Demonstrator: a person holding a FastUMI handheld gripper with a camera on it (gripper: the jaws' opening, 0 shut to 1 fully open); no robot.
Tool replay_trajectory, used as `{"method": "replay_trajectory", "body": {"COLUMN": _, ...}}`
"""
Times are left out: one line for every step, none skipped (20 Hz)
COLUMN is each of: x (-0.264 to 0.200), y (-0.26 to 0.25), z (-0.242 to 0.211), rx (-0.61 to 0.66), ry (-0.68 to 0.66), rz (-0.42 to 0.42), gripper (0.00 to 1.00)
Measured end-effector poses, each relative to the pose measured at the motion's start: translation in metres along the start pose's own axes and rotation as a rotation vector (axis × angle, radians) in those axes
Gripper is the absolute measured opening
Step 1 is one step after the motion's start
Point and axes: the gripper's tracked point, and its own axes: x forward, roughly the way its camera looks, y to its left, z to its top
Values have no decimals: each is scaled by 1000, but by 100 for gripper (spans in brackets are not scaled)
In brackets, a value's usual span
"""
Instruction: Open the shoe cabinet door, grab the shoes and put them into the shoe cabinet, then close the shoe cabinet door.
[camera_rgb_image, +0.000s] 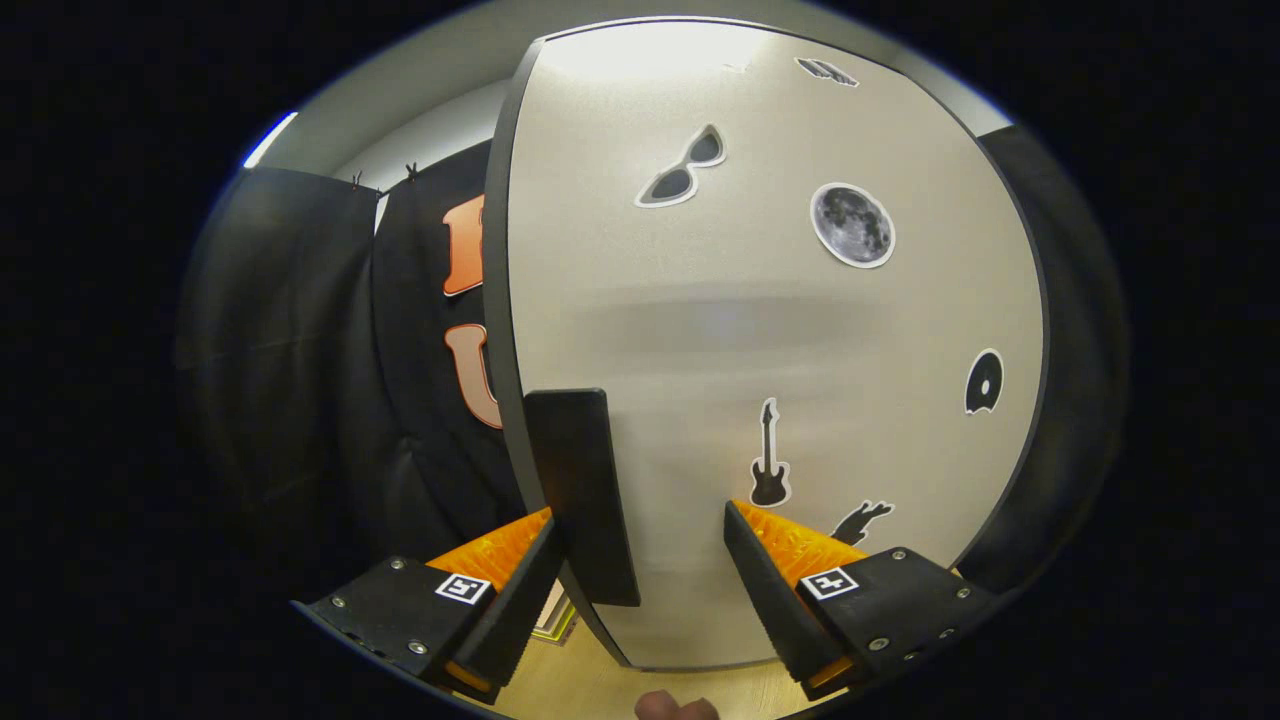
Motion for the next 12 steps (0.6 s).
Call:
{"method": "replay_trajectory", "body": {"x": -3, "y": 2, "z": 1, "rx": 5, "ry": -1, "rz": 4, "gripper": 97}}
{"method": "replay_trajectory", "body": {"x": -13, "y": 4, "z": 2, "rx": 6, "ry": -2, "rz": 5, "gripper": 97}}
{"method": "replay_trajectory", "body": {"x": -23, "y": 7, "z": 1, "rx": 4, "ry": -5, "rz": 5, "gripper": 97}}
{"method": "replay_trajectory", "body": {"x": -32, "y": 10, "z": 0, "rx": 1, "ry": -7, "rz": 3, "gripper": 97}}
{"method": "replay_trajectory", "body": {"x": -40, "y": 12, "z": 2, "rx": -1, "ry": -12, "rz": 2, "gripper": 97}}
{"method": "replay_trajectory", "body": {"x": -49, "y": 13, "z": 4, "rx": -4, "ry": -18, "rz": 0, "gripper": 97}}
{"method": "replay_trajectory", "body": {"x": -59, "y": 14, "z": 6, "rx": -8, "ry": -26, "rz": -4, "gripper": 97}}
{"method": "replay_trajectory", "body": {"x": -68, "y": 13, "z": 7, "rx": -13, "ry": -31, "rz": -10, "gripper": 97}}
{"method": "replay_trajectory", "body": {"x": -78, "y": 12, "z": 6, "rx": -17, "ry": -34, "rz": -18, "gripper": 97}}
{"method": "replay_trajectory", "body": {"x": -89, "y": 10, "z": 6, "rx": -20, "ry": -36, "rz": -27, "gripper": 97}}
{"method": "replay_trajectory", "body": {"x": -100, "y": 8, "z": 4, "rx": -20, "ry": -37, "rz": -37, "gripper": 97}}
{"method": "replay_trajectory", "body": {"x": -110, "y": 4, "z": 2, "rx": -18, "ry": -36, "rz": -47, "gripper": 97}}
